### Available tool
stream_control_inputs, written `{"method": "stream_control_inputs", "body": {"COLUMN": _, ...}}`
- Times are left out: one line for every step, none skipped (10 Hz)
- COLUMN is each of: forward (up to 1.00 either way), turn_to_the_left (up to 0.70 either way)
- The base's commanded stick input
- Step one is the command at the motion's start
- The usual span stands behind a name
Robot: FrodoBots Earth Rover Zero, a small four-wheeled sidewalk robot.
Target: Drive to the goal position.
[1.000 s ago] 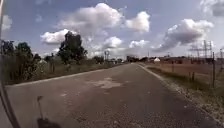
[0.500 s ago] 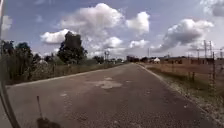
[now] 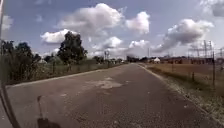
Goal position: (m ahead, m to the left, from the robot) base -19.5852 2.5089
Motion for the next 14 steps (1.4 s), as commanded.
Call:
{"method": "stream_control_inputs", "body": {"forward": 0.04, "turn_to_the_left": 0.00}}
{"method": "stream_control_inputs", "body": {"forward": 0.04, "turn_to_the_left": 0.00}}
{"method": "stream_control_inputs", "body": {"forward": 0.04, "turn_to_the_left": 0.00}}
{"method": "stream_control_inputs", "body": {"forward": 0.04, "turn_to_the_left": 0.00}}
{"method": "stream_control_inputs", "body": {"forward": 0.04, "turn_to_the_left": 0.00}}
{"method": "stream_control_inputs", "body": {"forward": 0.04, "turn_to_the_left": 0.00}}
{"method": "stream_control_inputs", "body": {"forward": 0.04, "turn_to_the_left": 0.00}}
{"method": "stream_control_inputs", "body": {"forward": 0.04, "turn_to_the_left": 0.00}}
{"method": "stream_control_inputs", "body": {"forward": 0.04, "turn_to_the_left": 0.00}}
{"method": "stream_control_inputs", "body": {"forward": 0.04, "turn_to_the_left": 0.00}}
{"method": "stream_control_inputs", "body": {"forward": 0.04, "turn_to_the_left": 0.00}}
{"method": "stream_control_inputs", "body": {"forward": 0.04, "turn_to_the_left": 0.00}}
{"method": "stream_control_inputs", "body": {"forward": 0.04, "turn_to_the_left": 0.00}}
{"method": "stream_control_inputs", "body": {"forward": 0.04, "turn_to_the_left": 0.00}}
